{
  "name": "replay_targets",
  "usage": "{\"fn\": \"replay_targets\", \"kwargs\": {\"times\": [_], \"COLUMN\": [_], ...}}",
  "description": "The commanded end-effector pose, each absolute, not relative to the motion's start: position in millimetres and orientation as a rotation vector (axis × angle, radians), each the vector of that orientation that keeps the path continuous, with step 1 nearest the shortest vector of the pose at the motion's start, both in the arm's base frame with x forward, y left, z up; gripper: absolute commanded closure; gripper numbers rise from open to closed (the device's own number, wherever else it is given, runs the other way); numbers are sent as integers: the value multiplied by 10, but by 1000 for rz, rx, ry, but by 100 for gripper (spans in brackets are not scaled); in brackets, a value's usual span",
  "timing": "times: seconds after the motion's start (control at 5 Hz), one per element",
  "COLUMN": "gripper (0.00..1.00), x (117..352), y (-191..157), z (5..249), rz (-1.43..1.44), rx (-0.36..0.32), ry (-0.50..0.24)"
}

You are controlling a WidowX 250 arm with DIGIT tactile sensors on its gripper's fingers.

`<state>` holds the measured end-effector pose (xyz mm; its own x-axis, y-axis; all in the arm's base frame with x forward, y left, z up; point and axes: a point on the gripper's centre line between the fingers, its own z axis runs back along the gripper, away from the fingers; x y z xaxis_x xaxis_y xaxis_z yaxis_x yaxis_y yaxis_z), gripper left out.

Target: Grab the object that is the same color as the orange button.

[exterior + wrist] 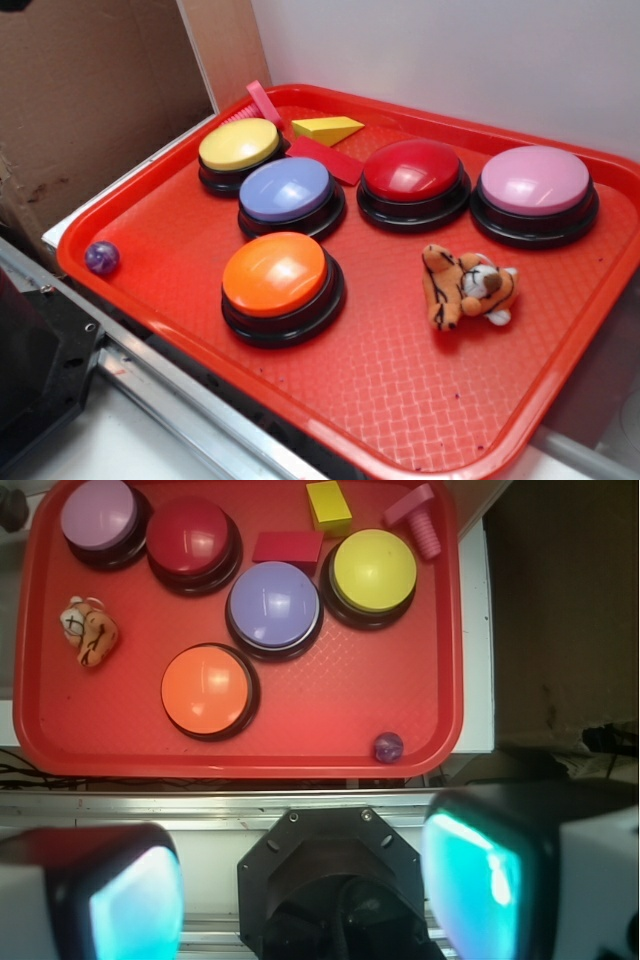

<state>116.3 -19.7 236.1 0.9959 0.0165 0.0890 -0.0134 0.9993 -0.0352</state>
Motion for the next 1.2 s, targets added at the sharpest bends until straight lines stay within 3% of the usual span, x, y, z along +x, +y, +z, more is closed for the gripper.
{"fn": "replay_targets", "kwargs": {"times": [0.0, 0.4, 0.6, 1.0], "gripper": [0, 0, 0, 0], "x": [1163, 1583, 1811, 2286], "y": [-197, -690, -1064, -1732], "z": [2361, 2032, 1814, 1251], "rz": [15, -236, -376, -568], "rx": [-35, -69, -125, -154], "ry": [-89, -186, -260, -311]}}
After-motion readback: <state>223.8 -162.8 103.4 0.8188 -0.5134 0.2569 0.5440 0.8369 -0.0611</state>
